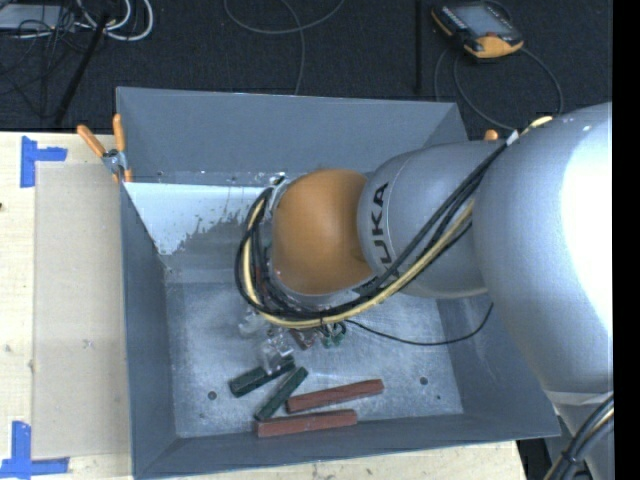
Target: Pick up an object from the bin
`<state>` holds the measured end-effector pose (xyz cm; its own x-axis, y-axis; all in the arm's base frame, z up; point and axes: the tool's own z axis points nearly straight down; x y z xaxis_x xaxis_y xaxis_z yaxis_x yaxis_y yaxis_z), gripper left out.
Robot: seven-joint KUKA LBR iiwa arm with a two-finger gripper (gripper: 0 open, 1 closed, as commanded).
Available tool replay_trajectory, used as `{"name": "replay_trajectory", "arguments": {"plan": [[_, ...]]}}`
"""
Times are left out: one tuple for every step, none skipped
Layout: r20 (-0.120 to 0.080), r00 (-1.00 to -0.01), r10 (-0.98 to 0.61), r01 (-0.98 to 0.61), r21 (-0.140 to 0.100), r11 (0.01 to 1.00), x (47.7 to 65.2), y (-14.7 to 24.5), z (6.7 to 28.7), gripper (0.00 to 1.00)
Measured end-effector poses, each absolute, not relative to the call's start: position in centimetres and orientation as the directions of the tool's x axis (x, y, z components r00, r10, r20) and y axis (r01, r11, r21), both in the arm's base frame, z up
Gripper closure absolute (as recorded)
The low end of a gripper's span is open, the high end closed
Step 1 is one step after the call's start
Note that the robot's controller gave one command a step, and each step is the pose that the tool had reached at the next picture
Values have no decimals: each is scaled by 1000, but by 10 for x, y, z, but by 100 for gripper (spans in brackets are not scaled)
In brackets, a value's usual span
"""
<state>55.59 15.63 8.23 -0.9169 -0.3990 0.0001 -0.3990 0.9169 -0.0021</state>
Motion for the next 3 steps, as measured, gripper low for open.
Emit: {"name": "replay_trajectory", "arguments": {"plan": [[4,-909,-416,-416,1,909,549,158,124,100],[-3,-893,-450,-450,0,893,560,161,220,0],[-2,-893,-449,-449,1,893,559,160,219,0]]}}
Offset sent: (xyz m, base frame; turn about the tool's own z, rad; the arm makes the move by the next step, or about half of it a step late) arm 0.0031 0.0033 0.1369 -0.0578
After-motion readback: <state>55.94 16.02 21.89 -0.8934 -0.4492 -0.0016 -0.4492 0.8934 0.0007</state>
